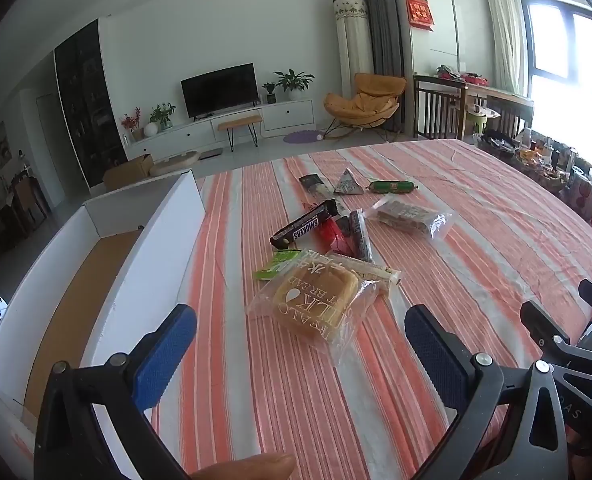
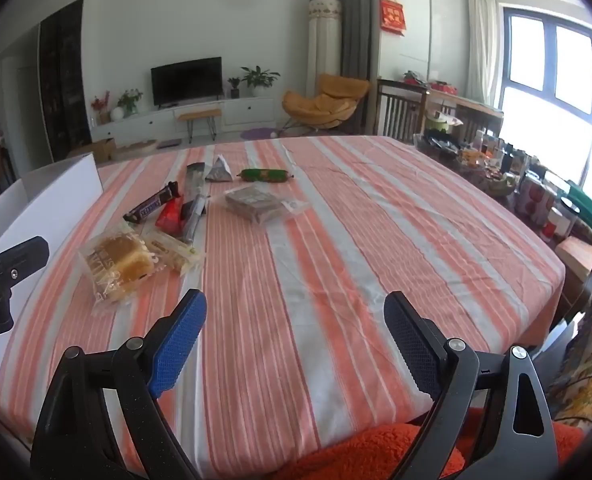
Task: Organize snacks
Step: 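Move the left tool toward the bagged bread bun on the table, then grasp the bagged bread bun with the left tool and lift it, then carry the bread bun with the left tool while the right tool grasps the cream-filled bar, then lower both snacks into the white box and open both tools, then withdraw both tools from the box back over the table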
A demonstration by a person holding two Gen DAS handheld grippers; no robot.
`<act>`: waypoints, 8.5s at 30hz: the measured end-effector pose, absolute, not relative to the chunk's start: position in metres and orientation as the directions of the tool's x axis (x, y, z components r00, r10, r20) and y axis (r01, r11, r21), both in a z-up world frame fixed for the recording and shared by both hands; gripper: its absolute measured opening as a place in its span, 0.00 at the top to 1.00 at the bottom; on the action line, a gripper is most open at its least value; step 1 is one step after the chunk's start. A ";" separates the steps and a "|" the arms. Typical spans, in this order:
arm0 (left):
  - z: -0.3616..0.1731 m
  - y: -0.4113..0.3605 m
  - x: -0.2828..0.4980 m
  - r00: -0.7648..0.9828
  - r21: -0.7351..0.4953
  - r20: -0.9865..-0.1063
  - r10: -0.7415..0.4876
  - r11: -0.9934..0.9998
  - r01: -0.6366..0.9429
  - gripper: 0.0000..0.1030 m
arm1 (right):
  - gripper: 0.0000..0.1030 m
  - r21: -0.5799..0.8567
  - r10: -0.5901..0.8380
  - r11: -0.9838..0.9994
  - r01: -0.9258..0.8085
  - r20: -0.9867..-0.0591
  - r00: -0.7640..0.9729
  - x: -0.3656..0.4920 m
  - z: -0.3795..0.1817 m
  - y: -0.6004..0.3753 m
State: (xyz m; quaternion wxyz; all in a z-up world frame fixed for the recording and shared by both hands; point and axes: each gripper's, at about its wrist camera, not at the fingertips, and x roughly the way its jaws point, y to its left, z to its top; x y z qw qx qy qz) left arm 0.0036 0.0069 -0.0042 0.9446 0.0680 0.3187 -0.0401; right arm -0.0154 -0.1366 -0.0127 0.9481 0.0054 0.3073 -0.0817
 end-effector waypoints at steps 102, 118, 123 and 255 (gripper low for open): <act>-0.093 0.004 0.142 0.298 -0.107 -0.927 -0.229 0.921 0.375 0.26 | 0.10 0.103 -0.068 0.978 0.182 -0.666 0.743 -0.004 -0.027 -0.164; -0.073 0.046 0.063 0.358 -0.222 -0.874 -0.329 0.925 0.308 0.27 | 0.10 0.099 -0.072 0.977 0.187 -0.677 0.733 -0.001 -0.030 -0.163; -0.071 0.054 0.058 0.366 -0.250 -0.864 -0.345 0.926 0.282 0.27 | 0.10 0.098 -0.072 0.978 0.186 -0.677 0.733 -0.001 -0.030 -0.163; -0.010 0.252 0.045 0.609 0.085 -0.783 0.124 0.992 -0.093 0.10 | 0.24 0.384 0.265 0.923 0.017 -0.668 0.695 0.035 -0.051 -0.134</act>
